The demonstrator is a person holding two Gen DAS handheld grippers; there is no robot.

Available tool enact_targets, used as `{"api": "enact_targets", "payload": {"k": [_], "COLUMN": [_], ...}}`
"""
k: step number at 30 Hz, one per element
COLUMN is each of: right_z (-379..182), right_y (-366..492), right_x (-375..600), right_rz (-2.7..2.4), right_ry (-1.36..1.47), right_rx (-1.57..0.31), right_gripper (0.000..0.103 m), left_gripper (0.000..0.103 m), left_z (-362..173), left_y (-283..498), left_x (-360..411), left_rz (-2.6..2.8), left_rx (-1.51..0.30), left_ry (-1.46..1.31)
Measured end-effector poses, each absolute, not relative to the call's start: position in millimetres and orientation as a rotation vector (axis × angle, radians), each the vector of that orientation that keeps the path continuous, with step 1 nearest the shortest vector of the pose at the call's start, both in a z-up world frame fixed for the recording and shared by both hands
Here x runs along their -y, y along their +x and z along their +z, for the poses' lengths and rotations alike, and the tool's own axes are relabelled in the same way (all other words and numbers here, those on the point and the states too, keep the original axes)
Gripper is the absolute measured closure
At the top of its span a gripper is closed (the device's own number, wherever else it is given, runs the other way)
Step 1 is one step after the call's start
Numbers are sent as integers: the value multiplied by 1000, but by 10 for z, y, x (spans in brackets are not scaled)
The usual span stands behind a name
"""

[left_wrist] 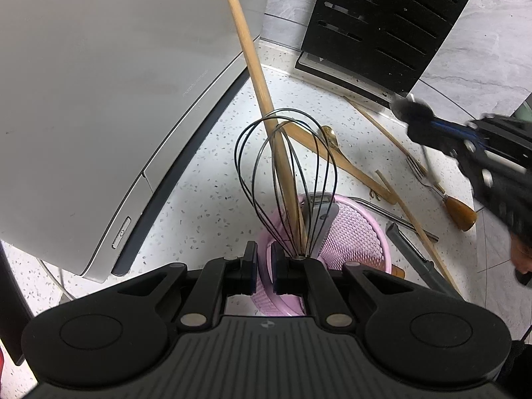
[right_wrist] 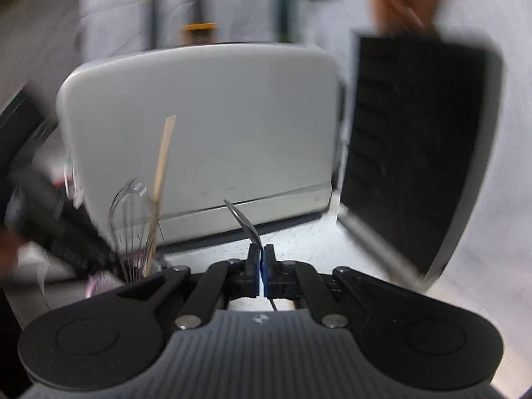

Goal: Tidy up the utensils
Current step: 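Lift the silver spoon and carry it toward the pink cup, then lower the silver spoon into the pink cup and open the right gripper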

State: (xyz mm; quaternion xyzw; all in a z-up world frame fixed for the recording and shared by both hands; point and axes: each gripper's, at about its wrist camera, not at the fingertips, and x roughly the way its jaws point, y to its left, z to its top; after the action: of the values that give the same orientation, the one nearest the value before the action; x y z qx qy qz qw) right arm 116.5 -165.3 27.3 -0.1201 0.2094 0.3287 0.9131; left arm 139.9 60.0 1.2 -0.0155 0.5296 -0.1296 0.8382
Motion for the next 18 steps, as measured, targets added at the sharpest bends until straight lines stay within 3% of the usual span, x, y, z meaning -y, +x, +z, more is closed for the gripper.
{"api": "enact_targets", "payload": {"k": [18], "right_z": [-312], "right_y": [111], "right_x": [857], "right_rz": [745], "right_ry": [-1342], "right_rx": [-40], "right_gripper": [103], "left_gripper": [95], "left_z": [13], "left_y": [1408], "left_x": [-609], "left_rz": [-277], "left_rx": [-1123], "left_ry": [-34]}}
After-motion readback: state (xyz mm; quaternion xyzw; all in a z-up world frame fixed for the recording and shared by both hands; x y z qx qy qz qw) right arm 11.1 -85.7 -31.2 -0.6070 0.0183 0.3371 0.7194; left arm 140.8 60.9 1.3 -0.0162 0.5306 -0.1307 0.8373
